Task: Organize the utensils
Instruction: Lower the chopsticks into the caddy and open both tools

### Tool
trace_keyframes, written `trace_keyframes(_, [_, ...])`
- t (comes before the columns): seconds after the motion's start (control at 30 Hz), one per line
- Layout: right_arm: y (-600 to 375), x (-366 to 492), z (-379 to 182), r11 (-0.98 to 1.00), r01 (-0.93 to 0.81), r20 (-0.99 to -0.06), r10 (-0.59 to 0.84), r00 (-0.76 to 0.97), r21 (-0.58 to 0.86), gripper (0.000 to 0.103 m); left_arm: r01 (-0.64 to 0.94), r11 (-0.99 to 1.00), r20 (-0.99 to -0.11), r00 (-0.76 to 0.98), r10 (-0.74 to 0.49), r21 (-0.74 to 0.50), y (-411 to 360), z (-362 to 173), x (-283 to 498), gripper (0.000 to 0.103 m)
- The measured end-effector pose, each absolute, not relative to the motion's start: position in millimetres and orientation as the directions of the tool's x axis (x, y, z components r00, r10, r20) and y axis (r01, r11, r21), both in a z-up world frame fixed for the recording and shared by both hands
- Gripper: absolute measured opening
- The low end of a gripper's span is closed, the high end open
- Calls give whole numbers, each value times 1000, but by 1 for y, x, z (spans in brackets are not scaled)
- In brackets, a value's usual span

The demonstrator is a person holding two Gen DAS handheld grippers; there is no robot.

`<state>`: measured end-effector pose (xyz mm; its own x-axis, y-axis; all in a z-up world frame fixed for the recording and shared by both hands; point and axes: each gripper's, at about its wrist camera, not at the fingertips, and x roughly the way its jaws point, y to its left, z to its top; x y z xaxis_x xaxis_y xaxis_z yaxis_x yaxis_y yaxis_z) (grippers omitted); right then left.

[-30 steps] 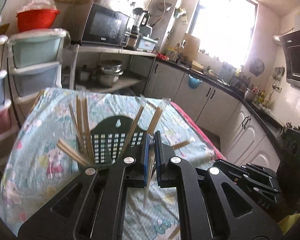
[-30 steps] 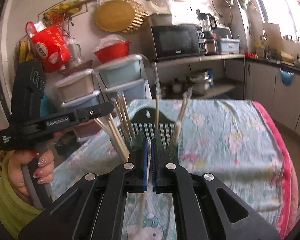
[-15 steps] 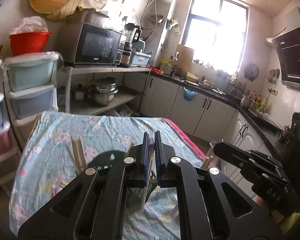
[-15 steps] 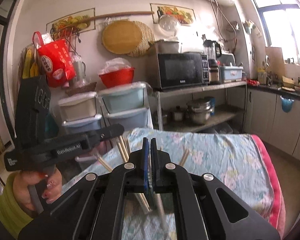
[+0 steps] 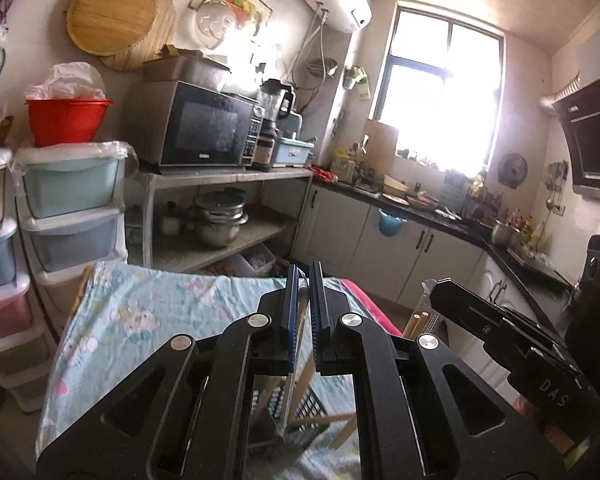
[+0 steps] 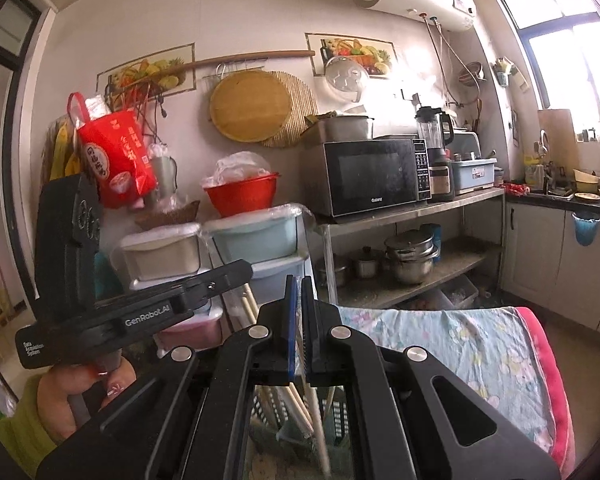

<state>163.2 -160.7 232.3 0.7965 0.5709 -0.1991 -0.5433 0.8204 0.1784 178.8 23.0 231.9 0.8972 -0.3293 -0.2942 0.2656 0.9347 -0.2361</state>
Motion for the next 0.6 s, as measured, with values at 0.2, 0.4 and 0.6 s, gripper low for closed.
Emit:
trace_keyframes(0.2, [-156,187,242,827,-529,-177,558,810,190,3,234,939,-296,905,-305,-253,31,232,196,3])
trace_keyframes(0.4, [-150,208,230,829,-520,-200,556,807,205,3,209,948,-315,907,-280,-241,35,217,205,3])
trace_keyframes(0.6, [-141,224,207,836,-501,-237,545,804,224,3,200,953,-351,896,-272,-227,34,197,212,3])
